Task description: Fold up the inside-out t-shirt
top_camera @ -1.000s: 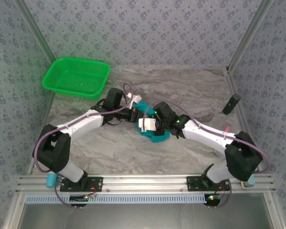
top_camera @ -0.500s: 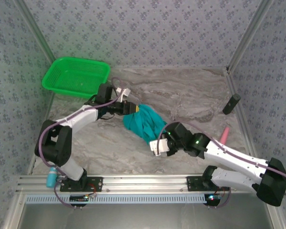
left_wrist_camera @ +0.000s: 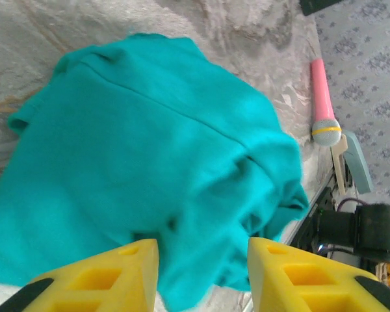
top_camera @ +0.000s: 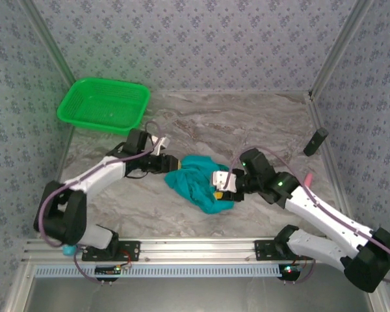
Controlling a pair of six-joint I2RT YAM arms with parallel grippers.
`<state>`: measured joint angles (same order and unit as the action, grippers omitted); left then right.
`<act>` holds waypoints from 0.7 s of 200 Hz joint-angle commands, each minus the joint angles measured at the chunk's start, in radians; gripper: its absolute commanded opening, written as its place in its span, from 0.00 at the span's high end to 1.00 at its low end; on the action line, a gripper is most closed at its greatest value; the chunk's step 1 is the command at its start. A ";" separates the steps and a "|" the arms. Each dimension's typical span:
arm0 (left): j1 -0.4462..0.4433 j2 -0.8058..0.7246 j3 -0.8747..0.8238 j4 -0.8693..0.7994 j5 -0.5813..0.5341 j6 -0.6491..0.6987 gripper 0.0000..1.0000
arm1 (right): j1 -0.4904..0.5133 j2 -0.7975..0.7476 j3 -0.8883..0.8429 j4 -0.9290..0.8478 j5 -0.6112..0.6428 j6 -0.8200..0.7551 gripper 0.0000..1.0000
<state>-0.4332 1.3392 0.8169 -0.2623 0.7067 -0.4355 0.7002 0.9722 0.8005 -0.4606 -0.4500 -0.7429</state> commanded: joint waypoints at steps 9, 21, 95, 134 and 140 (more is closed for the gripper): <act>-0.049 -0.073 -0.071 -0.080 -0.052 -0.043 0.58 | 0.028 0.088 0.087 -0.020 0.085 0.132 0.25; -0.051 -0.093 -0.097 -0.066 -0.057 -0.088 0.58 | 0.058 0.120 0.089 0.047 0.092 0.236 0.26; -0.104 0.006 -0.102 0.028 -0.043 -0.207 0.55 | 0.286 0.384 0.002 0.224 0.372 0.255 0.35; -0.116 0.146 -0.050 0.066 -0.131 -0.208 0.56 | 0.278 0.438 -0.025 0.267 0.427 0.263 0.59; -0.115 0.173 -0.034 0.070 -0.137 -0.202 0.58 | 0.272 0.428 -0.027 0.263 0.431 0.251 0.68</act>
<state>-0.5503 1.4376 0.7200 -0.2272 0.6350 -0.6315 0.9802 1.4155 0.7891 -0.2306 -0.0879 -0.4950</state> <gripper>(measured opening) 0.445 0.442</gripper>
